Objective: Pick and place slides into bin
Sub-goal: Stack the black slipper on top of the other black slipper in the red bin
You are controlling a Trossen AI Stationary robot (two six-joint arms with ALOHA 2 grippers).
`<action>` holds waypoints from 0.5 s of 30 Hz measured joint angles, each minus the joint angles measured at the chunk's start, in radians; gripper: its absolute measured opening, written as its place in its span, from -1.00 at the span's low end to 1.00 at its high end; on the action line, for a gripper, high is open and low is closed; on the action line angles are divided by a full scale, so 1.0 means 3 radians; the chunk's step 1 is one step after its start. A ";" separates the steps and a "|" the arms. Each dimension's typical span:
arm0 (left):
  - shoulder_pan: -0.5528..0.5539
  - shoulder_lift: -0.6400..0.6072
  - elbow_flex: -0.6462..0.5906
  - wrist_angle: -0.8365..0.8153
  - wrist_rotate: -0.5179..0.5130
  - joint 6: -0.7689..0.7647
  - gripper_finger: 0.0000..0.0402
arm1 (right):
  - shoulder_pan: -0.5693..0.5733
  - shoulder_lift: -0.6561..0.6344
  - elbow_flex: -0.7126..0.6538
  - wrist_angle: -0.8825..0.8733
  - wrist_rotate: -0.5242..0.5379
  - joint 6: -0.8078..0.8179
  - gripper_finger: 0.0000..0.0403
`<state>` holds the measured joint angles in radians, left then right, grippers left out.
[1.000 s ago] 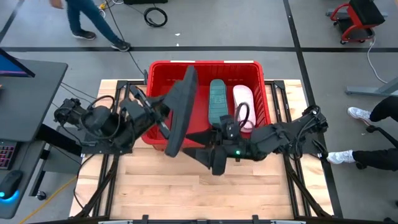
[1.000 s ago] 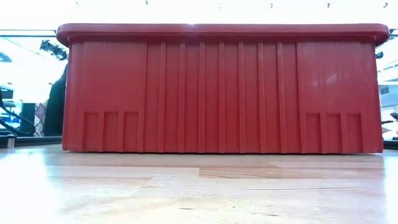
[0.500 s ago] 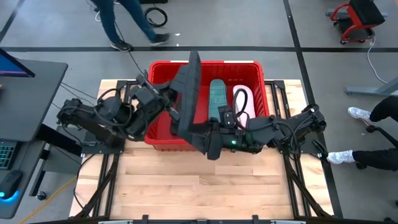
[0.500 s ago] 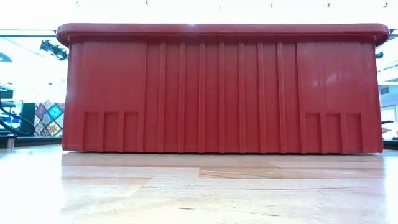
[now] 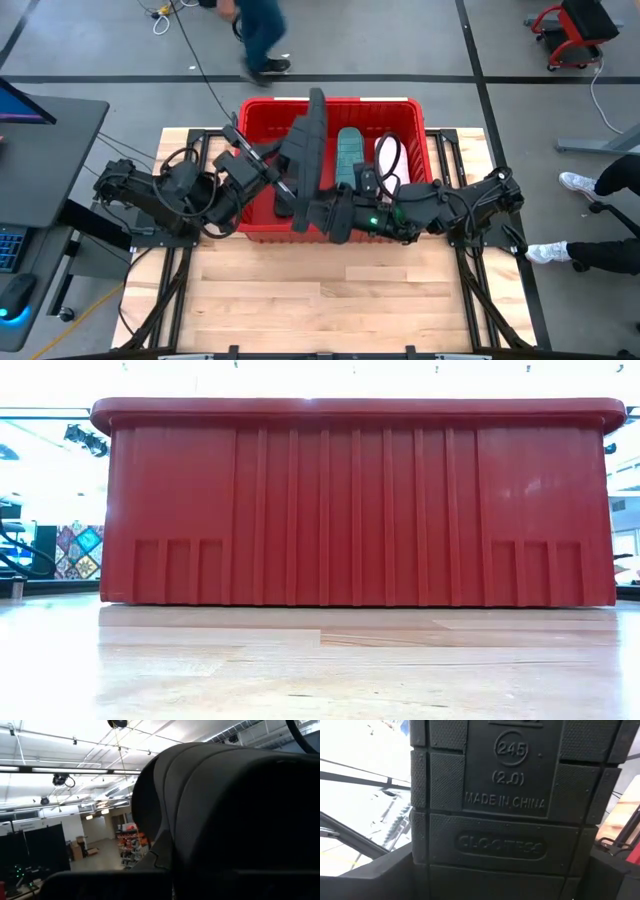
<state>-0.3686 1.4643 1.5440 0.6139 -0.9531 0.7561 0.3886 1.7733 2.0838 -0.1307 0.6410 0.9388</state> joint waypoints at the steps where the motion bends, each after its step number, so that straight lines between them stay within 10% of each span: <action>1: -0.0001 0.0000 0.0000 0.0004 -0.0003 -0.0001 -0.94 | -0.0005 -0.0001 0.0001 0.0001 0.0000 -0.0001 0.99; 15: -0.0065 -0.0060 0.0091 -0.0173 -0.0126 -0.0035 -0.53 | -0.0025 -0.0013 0.0010 0.0007 0.0093 -0.0188 0.59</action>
<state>-0.3881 1.4462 1.5714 0.5622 -0.9909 0.7456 0.3811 1.7695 2.0869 -0.1286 0.6690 0.8826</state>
